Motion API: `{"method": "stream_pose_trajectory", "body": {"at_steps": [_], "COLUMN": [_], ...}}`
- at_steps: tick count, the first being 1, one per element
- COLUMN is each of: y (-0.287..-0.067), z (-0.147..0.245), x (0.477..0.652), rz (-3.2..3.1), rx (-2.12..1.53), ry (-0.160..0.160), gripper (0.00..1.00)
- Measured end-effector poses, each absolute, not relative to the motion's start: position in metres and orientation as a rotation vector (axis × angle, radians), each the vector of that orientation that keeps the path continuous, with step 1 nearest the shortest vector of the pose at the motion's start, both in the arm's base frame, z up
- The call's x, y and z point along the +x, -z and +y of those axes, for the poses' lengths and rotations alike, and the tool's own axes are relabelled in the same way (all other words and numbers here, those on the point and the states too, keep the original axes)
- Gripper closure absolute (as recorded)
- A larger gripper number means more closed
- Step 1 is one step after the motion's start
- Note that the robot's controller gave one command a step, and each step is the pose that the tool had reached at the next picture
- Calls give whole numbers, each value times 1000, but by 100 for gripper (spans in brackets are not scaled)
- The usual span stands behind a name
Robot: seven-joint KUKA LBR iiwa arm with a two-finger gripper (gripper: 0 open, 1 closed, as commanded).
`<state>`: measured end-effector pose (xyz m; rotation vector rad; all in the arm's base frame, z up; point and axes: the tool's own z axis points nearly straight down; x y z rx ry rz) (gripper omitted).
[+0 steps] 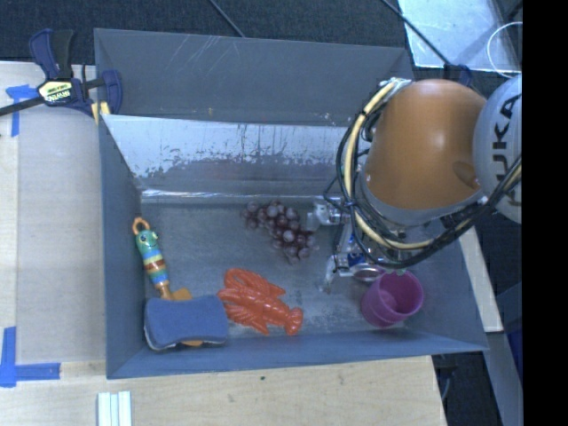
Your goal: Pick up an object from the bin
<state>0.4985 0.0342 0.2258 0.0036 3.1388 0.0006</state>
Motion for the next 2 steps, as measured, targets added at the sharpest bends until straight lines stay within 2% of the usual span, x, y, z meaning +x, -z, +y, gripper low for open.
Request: {"method": "stream_pose_trajectory", "body": {"at_steps": [1,2], "y": [-226,-207], "z": [34,46], "x": [498,501], "rz": [3139,3131], "rx": [3,16], "ry": [-1,1], "gripper": [0,0]}}
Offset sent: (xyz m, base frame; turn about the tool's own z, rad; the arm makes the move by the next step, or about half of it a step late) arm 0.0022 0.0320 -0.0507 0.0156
